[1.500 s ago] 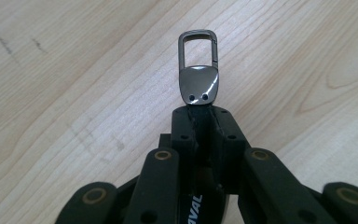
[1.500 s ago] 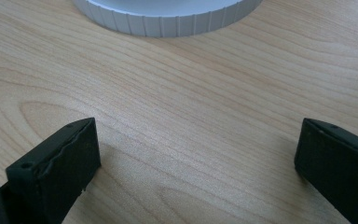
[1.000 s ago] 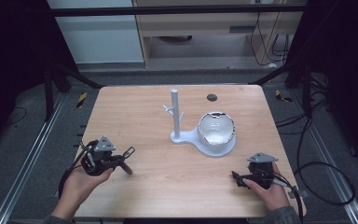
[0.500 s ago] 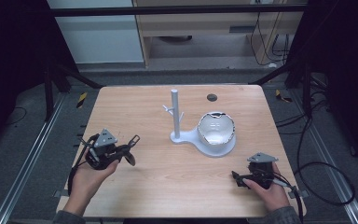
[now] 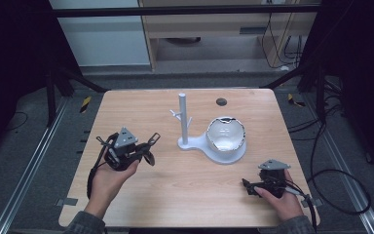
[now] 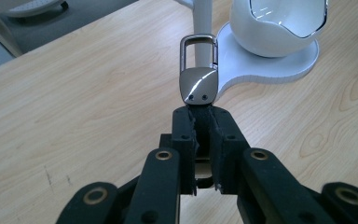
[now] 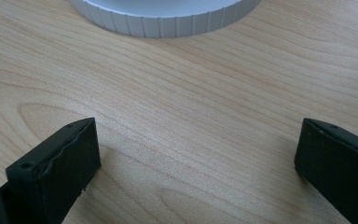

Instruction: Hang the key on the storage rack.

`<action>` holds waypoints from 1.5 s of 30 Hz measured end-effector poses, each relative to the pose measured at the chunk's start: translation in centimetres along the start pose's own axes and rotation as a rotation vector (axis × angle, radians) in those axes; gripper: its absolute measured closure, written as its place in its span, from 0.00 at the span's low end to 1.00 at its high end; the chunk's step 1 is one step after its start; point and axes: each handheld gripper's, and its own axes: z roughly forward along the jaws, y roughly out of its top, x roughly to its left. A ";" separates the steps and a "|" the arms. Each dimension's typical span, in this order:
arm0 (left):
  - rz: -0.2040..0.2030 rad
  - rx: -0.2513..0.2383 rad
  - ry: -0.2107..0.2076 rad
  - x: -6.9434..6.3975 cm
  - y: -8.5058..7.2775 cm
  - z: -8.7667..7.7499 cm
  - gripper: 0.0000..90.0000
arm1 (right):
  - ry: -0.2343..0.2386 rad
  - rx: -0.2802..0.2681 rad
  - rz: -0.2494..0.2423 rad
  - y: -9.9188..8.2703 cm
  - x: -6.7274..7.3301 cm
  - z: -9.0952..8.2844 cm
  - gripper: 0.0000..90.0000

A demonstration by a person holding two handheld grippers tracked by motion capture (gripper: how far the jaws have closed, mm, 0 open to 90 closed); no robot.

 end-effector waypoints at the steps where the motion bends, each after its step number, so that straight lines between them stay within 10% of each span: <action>1: 0.000 0.000 0.000 0.0 0.0 0.0 0.90 | 0.000 0.000 0.003 0.0 0.0 0.0 0.01; 45: 0.008 -0.062 -0.005 -2.0 2.6 1.2 0.90 | 0.003 0.000 -0.002 0.1 -0.1 0.1 0.01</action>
